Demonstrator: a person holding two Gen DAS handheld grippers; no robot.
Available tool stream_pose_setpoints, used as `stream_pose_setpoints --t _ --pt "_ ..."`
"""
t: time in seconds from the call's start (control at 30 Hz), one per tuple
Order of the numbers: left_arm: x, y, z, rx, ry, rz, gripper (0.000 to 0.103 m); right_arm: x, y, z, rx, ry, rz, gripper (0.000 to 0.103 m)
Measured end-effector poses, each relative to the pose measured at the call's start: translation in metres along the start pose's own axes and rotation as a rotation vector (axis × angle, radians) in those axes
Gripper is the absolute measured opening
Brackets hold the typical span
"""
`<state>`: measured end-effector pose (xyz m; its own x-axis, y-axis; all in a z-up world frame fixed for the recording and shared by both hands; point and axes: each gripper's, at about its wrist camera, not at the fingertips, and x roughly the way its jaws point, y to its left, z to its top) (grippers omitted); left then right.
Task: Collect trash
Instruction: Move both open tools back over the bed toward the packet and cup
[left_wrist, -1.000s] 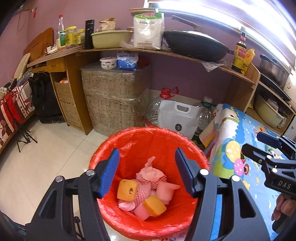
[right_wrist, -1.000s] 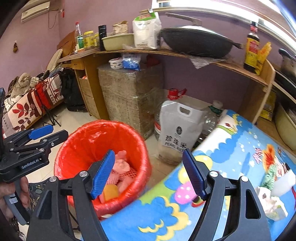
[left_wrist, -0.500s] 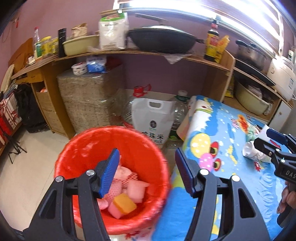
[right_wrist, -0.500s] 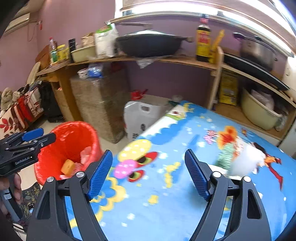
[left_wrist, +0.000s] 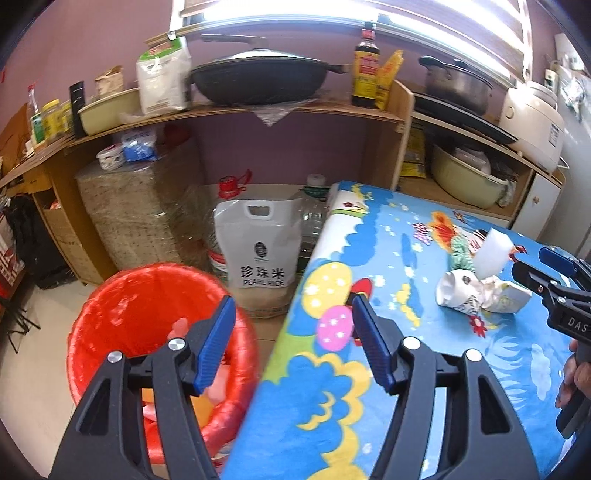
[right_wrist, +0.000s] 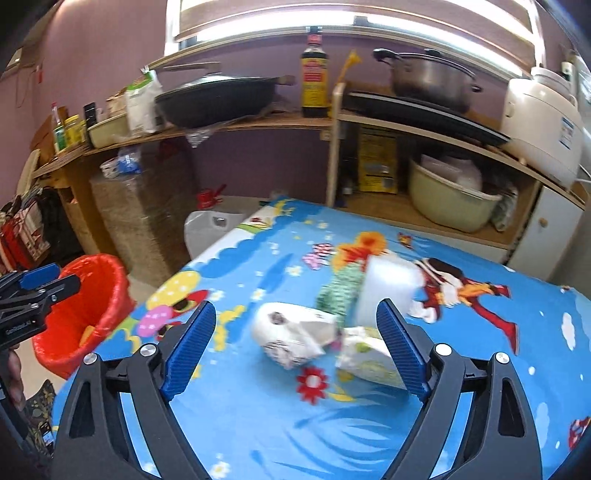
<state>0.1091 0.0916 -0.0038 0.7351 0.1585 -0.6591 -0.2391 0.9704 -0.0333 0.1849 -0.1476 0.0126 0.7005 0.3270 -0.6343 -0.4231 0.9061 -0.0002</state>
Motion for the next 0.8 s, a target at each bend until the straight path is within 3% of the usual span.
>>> stream_pose_setpoints --t 0.37,0.8 --pt "0.025 -0.043 0.002 0.046 0.017 -0.053 0.064 0.019 -0.041 -0.018 0.052 0.026 -0.05 0.084" --pt "0.058 -0.065 -0.001 0.063 0.05 -0.094 0.064 0.059 -0.069 -0.034 0.113 0.109 -0.096 0.084"
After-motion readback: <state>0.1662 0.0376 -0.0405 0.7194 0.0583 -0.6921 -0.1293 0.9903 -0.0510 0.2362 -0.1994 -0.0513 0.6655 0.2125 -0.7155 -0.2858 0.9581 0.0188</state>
